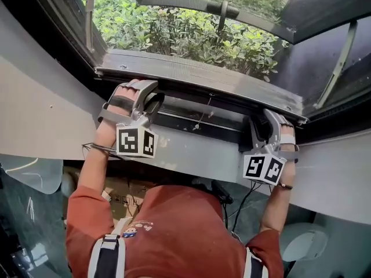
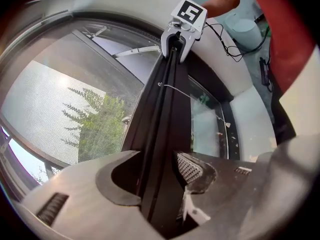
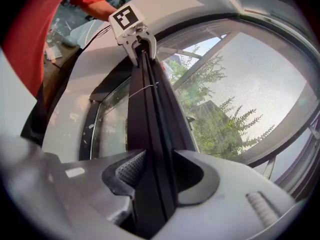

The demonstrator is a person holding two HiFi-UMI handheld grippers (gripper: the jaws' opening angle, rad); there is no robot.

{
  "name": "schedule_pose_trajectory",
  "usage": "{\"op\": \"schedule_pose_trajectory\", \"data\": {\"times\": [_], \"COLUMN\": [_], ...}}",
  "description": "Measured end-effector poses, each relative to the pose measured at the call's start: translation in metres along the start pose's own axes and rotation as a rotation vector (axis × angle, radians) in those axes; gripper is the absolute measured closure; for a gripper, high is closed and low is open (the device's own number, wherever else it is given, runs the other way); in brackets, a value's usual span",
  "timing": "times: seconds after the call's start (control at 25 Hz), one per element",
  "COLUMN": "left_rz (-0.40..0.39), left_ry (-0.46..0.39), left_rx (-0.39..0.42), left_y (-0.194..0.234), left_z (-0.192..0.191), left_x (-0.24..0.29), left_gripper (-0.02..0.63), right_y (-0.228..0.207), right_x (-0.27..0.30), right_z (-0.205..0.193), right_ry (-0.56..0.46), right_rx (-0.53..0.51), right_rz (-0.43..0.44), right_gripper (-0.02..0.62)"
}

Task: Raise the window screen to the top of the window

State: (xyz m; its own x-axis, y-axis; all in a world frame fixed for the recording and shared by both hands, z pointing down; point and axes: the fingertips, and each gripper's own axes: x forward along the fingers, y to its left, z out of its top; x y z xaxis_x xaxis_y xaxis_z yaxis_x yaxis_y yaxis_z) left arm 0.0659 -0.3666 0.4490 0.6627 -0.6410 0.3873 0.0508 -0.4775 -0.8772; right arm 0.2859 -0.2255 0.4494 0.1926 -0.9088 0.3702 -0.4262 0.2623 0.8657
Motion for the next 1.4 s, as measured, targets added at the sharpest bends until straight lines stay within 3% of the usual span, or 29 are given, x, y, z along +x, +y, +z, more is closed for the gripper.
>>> {"op": "schedule_pose_trajectory", "data": {"times": [0.28,0.56,0.92,1.2,1.32,1.4], "left_rz": [-0.094,-0.051,-0.095,0.013,0.127,0.178], "left_ry": [-0.017,-0.037,-0.044,-0.081,-0.098,-0.103], "left_rx": [-0.090,-0.091,-0.053,-0.039,-0.027,-0.018], "left_y": [0.004,0.001,0.007,0.050,0.077,0.093], "left_z": [0.001,-0.002,0.001,0.013,0.019,0.022], "left_x": [-0.003,0.001,-0.009,-0.025,-0.032,-0.038], "left_gripper": [0.428,0.431,0.453,0.463,0.538,0.544], "right_y": [0.004,0.005,0.000,-0.043,-0.071,-0.089], "right_x": [0.001,0.003,-0.008,-0.023,-0.030,-0.034], "right_z": [0.003,0.004,0.009,0.025,0.032,0.038], "right_ry": [0.051,-0.005,-0.051,-0.094,-0.114,-0.133], "right_rx": [0.038,0.096,0.116,0.099,0.075,0.055], "right_rz": [0.078,0.105,0.158,0.067,-0.047,-0.123], "right_gripper": [0.382,0.383,0.383,0.392,0.482,0.527]}}
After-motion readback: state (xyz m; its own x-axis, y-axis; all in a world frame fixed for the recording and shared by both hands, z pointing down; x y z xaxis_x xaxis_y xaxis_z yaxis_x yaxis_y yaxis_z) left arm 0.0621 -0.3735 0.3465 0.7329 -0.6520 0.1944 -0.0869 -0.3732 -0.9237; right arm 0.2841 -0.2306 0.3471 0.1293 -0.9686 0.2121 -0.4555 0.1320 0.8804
